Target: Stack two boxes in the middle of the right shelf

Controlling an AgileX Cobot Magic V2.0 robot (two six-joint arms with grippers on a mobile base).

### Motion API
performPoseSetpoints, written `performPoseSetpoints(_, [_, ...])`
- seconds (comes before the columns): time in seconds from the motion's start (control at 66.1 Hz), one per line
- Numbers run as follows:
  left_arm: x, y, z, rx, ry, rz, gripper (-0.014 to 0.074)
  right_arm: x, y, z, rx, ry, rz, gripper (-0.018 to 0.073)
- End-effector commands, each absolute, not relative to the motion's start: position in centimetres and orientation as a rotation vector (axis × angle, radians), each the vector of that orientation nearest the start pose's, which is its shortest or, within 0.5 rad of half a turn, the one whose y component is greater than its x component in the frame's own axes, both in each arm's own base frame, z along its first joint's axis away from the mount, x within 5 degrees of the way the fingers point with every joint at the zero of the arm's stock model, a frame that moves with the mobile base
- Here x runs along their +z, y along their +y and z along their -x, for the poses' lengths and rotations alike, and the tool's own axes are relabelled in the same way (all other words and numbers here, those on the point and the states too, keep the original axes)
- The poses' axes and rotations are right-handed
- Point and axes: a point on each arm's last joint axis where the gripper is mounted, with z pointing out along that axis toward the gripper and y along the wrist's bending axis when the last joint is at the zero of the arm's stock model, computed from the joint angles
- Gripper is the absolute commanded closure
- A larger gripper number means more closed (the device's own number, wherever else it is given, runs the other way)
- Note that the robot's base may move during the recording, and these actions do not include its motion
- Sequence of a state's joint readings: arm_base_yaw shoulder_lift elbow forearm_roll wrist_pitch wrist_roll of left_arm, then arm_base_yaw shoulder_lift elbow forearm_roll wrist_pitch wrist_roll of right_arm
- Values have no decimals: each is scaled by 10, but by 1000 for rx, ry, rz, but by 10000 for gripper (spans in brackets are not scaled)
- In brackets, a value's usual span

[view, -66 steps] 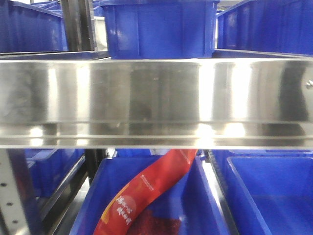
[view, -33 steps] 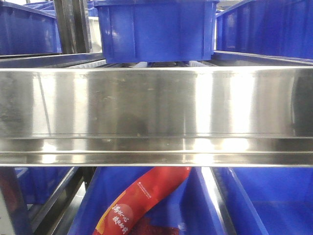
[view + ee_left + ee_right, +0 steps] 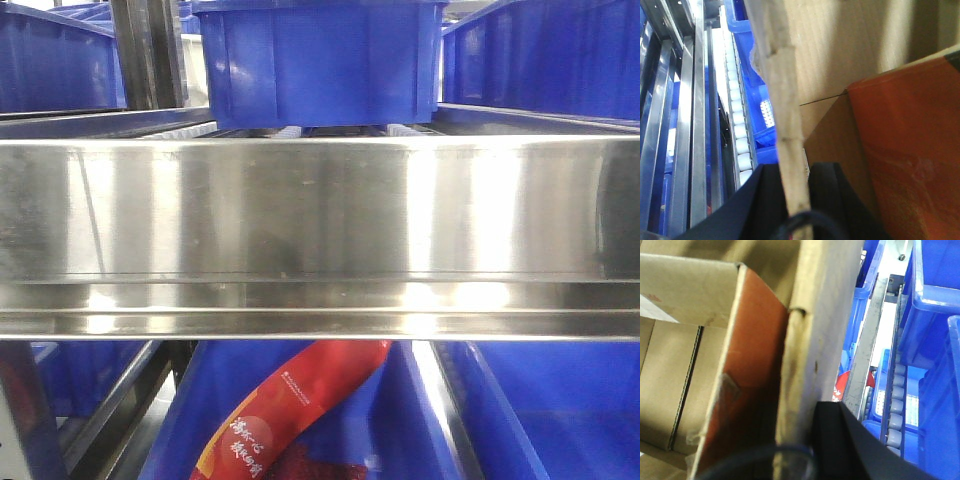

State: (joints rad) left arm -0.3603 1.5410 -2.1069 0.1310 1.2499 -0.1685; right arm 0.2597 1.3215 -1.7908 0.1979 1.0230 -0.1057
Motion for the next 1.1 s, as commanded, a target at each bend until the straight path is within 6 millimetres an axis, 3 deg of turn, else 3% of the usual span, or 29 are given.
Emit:
performPoseSetpoints(0.0, [533, -87, -274, -106, 2102, -175, 708, 530, 74, -234, 297, 1910, 360, 711])
performPoseSetpoints(0.863, [536, -87, -276, -105, 2065, -174, 708, 531, 74, -234, 298, 1898, 354, 711])
performPoseSetpoints(1.09, [514, -83, -305, 104, 2140, -158, 708, 502, 81, -259, 322, 2091, 347, 711])
